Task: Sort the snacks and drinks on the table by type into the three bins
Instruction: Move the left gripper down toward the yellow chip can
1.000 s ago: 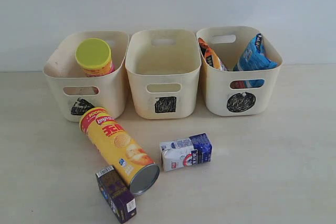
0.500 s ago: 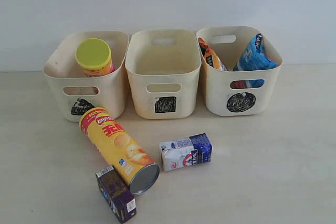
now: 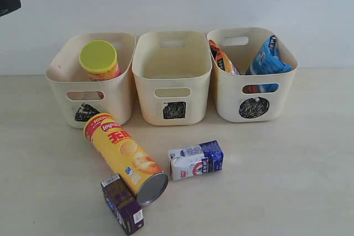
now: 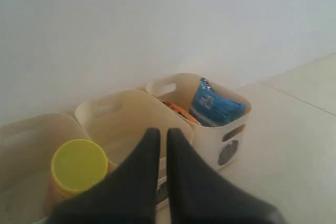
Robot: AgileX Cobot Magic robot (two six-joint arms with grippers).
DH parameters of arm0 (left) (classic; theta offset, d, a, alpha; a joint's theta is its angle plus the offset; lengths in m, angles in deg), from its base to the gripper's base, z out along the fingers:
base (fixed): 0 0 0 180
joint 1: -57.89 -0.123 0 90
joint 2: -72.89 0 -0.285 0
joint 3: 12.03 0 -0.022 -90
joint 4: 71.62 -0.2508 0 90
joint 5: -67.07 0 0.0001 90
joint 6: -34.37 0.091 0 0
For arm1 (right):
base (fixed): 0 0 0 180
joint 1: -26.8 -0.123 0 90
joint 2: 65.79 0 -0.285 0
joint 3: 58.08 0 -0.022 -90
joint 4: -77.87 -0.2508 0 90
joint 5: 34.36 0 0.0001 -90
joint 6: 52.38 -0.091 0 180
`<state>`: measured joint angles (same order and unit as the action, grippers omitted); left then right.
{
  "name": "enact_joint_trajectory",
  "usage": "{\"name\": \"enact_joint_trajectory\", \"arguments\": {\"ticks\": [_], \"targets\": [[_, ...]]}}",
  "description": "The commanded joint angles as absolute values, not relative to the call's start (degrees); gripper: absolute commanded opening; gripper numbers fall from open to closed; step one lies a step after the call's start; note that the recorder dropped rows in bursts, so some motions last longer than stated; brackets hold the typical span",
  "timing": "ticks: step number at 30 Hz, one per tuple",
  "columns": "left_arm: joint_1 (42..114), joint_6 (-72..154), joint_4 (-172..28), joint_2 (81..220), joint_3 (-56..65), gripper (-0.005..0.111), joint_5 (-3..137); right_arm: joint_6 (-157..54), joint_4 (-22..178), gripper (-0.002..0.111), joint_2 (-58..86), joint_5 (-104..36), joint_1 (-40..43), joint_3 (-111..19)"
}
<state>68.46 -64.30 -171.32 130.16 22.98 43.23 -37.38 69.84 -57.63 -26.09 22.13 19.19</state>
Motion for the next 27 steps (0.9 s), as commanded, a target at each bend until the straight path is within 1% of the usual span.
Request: {"name": "enact_joint_trajectory", "arguments": {"ticks": [1, 6, 7, 9, 11, 13, 15, 17, 21, 23, 27], "targets": [[68.83, -60.24, -171.57, 132.13, 22.66, 0.004, 58.08, -36.98, 70.08, 0.0, -58.0, -25.97, 22.29, 19.14], [68.83, -51.71, -169.94, 136.79, 22.66, 0.004, 78.41, -36.98, 70.08, 0.0, -58.0, -25.97, 22.29, 19.14], [68.83, -46.11, -164.34, 138.23, 22.04, 0.004, 82.85, -36.98, 70.08, 0.0, -58.0, -25.97, 22.29, 19.14], [68.83, -26.67, -146.36, 142.16, 18.84, 0.004, 90.87, -36.98, 70.08, 0.0, -58.0, -25.97, 22.29, 19.14], [68.83, 0.58, -122.44, 147.37, 11.61, 0.004, 100.99, -36.98, 70.08, 0.0, -58.0, -25.97, 22.29, 19.14], [68.83, 18.5, -104.48, 151.74, 4.81, 0.004, 109.18, -36.98, 70.08, 0.0, -58.0, -25.97, 22.29, 19.14], [69.25, 35.38, -86.59, 155.13, -0.19, 0.004, 114.57, -36.98, 70.08, 0.0, -58.0, -25.97, 22.29, 19.14], [70.04, 48.66, -73.37, 157.19, -2.45, 0.004, 119.78, -36.98, 70.08, 0.0, -58.0, -25.97, 22.29, 19.14], [71.53, 64.05, -52.25, 159.84, -2.55, 0.004, 125.05, -36.98, 70.08, 0.0, -58.0, -25.97, 22.29, 19.14], [72.64, 70.55, -48.14, 161.12, -2.27, 0.004, 127.32, -36.98, 70.08, 0.0, -58.0, -25.97, 22.29, 19.14], [76.07, 74.89, -47.62, 163.75, -2.14, 0.004, 130.1, -36.98, 70.08, 0.0, -58.0, -25.97, 22.29, 19.14]]}}
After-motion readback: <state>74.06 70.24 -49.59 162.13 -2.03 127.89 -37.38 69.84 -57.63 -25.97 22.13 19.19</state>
